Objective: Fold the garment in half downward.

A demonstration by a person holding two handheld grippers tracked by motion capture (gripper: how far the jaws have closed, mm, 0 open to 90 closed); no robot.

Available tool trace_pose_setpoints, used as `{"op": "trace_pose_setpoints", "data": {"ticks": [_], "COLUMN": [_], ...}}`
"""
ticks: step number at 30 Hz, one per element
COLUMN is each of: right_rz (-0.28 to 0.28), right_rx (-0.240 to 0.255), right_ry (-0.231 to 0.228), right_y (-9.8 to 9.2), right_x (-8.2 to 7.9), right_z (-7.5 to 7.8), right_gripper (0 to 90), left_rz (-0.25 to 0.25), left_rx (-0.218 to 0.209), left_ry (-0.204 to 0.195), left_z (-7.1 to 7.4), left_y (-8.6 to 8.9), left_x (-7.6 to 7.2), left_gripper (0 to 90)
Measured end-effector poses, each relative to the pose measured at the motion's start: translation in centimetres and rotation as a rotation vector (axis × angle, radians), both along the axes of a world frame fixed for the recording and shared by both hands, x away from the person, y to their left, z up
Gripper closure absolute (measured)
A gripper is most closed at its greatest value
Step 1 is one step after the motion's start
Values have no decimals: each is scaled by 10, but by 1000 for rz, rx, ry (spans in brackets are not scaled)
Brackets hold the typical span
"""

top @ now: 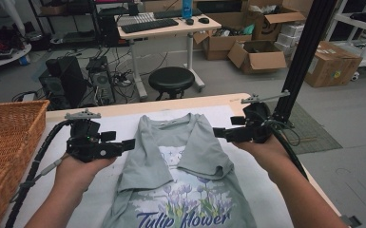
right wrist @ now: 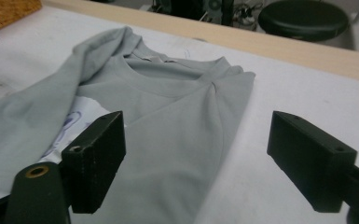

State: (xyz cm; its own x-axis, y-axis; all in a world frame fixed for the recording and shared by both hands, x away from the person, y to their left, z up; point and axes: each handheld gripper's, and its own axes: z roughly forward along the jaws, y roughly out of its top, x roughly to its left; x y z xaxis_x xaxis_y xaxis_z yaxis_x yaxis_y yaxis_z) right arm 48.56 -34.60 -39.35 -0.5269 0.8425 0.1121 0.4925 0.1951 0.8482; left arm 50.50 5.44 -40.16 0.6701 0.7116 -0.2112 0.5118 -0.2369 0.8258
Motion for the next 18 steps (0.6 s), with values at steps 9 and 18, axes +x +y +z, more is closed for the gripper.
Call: {"op": "trace_pose_setpoints", "data": {"ticks": [9,18], "right_rz": [12,-14], "right_rx": [-45,-116], "right_ry": [103,152], "right_y": [13,19], "right_x": [52,61], "right_z": [-33,-53], "right_gripper": [320,411], "left_rz": [-24,-1], "left_rx": [29,71], "left_ry": [68,114], "left_z": [-31,-48], "left_y": [-15,-28], "left_x": [33,51], "left_gripper": [234,289]}}
